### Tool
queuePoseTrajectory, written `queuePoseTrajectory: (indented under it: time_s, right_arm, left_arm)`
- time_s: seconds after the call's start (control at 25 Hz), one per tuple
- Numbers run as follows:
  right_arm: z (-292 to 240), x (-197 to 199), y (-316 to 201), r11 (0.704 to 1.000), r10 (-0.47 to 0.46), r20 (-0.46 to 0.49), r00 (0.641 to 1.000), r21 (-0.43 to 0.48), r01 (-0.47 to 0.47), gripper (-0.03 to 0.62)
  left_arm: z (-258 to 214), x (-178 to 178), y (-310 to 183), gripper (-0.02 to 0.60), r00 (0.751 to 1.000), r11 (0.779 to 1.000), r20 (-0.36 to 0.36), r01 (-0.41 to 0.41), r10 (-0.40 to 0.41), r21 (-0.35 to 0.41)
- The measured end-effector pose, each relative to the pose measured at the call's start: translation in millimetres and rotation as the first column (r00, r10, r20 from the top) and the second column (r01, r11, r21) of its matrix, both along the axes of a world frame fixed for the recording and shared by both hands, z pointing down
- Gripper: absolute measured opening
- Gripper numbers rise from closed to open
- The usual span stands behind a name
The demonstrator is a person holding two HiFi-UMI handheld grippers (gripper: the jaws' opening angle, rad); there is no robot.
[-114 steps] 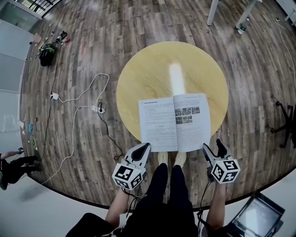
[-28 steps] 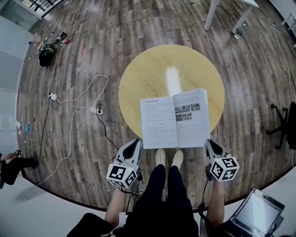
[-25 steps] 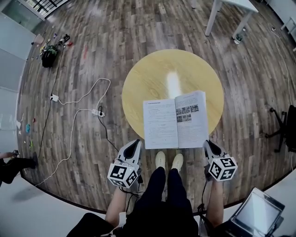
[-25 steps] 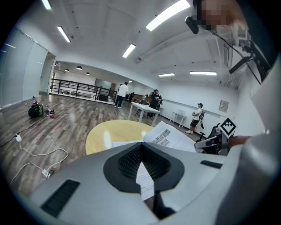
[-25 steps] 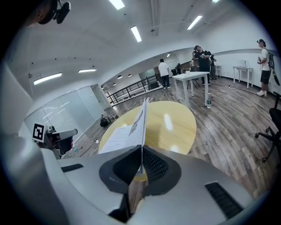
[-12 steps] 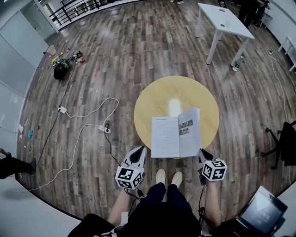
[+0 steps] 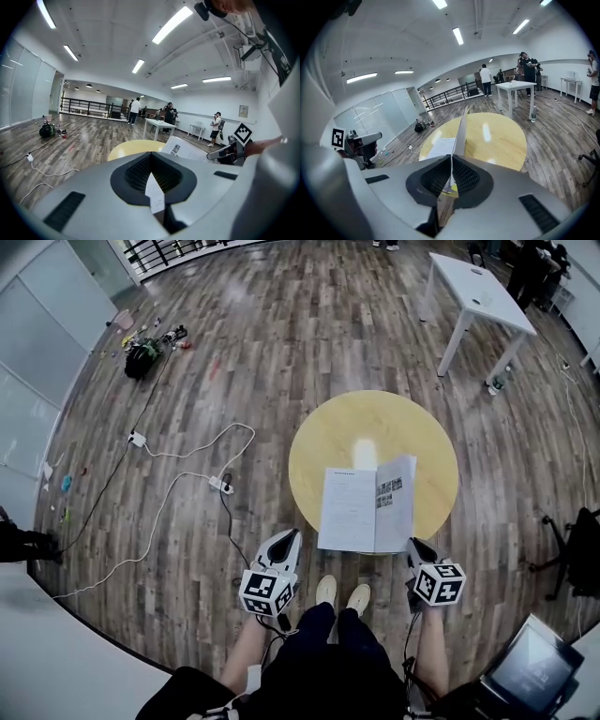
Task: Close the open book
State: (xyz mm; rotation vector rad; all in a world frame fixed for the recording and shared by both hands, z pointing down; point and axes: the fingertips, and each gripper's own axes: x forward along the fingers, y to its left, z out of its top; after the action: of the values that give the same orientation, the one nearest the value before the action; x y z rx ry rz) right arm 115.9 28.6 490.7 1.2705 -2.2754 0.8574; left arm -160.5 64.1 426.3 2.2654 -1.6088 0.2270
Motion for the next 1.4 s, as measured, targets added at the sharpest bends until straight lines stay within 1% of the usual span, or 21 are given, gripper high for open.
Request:
queuePoseTrajectory:
  time_s: [0.24, 0.44, 0.76, 1.12, 1.4]
  right_arm:
    - [-9.7, -25.4, -1.1, 0.998, -0.064, 0.014, 0.998, 0.005, 0.064, 0.017]
    - [-7.8, -43.3, -0.7, 0.993, -0.114, 0.02, 0.993, -0.006, 0.114, 0.017]
    - [-0.4, -92.9, 5.2, 0.98, -0.198, 0.033, 0.98, -0.023, 0.199, 0.017]
    - [22.0, -148.2, 8.8, 0.955, -0.287, 0.037, 0.957, -0.07, 0.289, 0.017]
    - [44.9, -182.9, 15.0, 0.927, -0.355, 0.04, 0.934, -0.117, 0.357, 0.017]
  left_arm:
    - [5.3, -23.6, 11.5, -0.002, 0.998, 0.998, -0.002, 0.064, -0.064, -0.017]
    - [7.1, -34.8, 17.3, -0.002, 0.995, 0.995, 0.003, 0.1, -0.1, -0.017]
    - [13.8, -64.9, 32.4, -0.002, 0.989, 0.988, -0.003, 0.148, -0.149, -0.029]
    - [28.9, -91.3, 39.1, -0.002, 0.984, 0.982, -0.015, 0.177, -0.178, -0.061]
    - [44.0, -97.6, 39.2, -0.002, 0.982, 0.979, -0.031, 0.182, -0.186, -0.091]
